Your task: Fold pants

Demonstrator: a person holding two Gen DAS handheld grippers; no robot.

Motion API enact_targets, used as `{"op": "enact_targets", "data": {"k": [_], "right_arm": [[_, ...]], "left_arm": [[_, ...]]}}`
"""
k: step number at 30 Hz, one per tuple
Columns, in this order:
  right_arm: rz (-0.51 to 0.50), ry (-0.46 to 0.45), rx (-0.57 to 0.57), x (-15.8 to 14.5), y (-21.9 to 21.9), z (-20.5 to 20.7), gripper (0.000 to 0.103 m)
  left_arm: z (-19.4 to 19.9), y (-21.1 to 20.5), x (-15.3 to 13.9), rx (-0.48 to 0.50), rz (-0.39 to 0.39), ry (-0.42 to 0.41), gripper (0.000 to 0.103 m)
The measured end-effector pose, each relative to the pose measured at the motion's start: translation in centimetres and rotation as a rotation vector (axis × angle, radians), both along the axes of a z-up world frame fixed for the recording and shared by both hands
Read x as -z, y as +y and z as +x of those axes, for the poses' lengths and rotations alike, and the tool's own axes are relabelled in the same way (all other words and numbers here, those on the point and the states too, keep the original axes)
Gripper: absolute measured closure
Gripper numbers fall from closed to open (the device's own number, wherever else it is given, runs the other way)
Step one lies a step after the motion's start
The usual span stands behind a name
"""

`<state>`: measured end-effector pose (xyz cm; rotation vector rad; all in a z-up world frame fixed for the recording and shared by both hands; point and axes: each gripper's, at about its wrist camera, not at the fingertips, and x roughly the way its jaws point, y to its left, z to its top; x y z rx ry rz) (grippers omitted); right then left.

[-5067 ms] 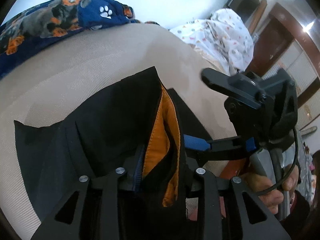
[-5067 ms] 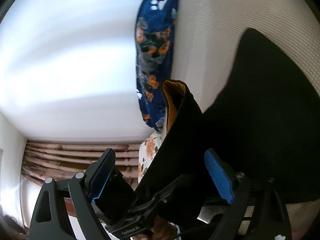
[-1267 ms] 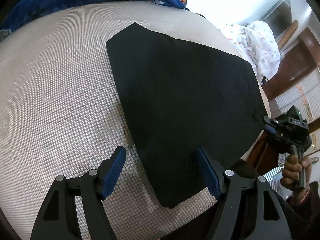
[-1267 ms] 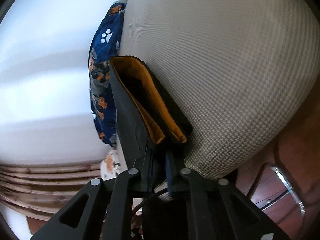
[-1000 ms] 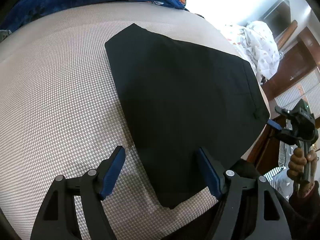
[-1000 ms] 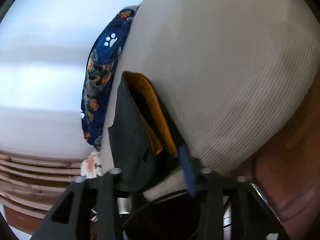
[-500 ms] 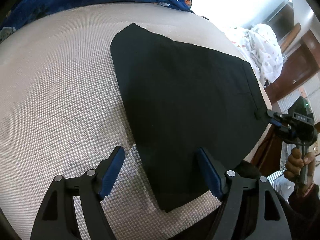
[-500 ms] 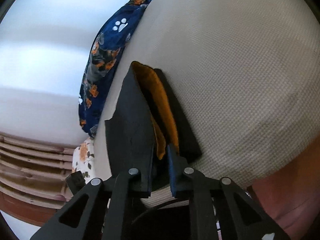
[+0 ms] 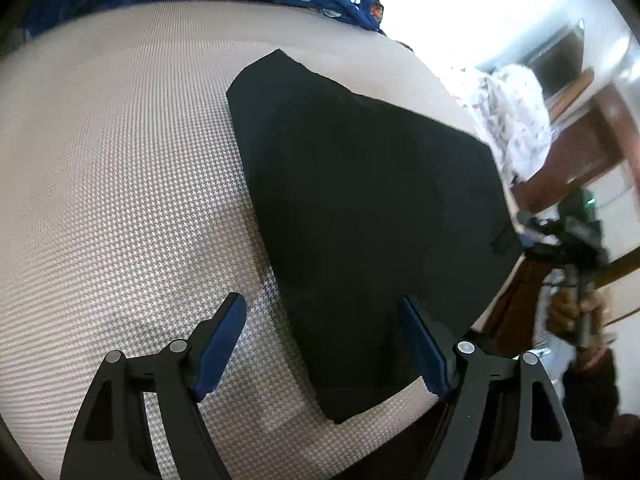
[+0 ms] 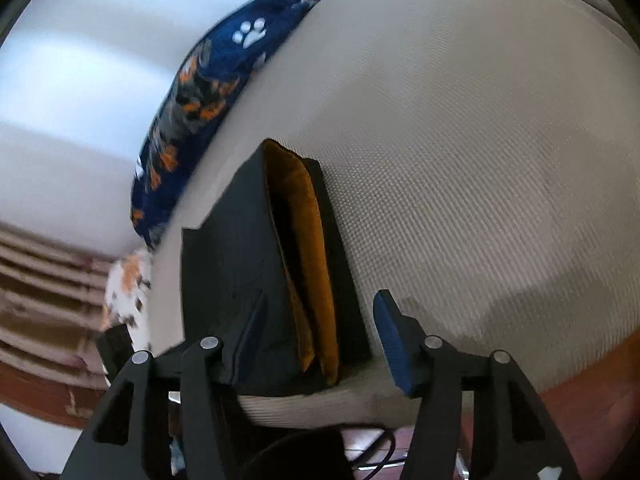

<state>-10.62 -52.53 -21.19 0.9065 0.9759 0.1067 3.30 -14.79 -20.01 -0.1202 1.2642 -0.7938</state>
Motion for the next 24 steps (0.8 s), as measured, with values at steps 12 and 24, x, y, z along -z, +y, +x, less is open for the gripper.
{"op": "enact_targets", "data": {"k": [12, 24], "right_arm": [[-0.089, 0.021, -0.329, 1.2, 2.0, 6.3, 0.050], [0.047, -0.044, -0.542, 2.5, 4.9, 9.4, 0.049]], "left_arm": [[5.0, -1.1, 2.0, 0.176, -0.299, 0.209, 0.024], [4.1, -3.7, 1.1, 0.290, -0.253, 0.129, 0.025]]}}
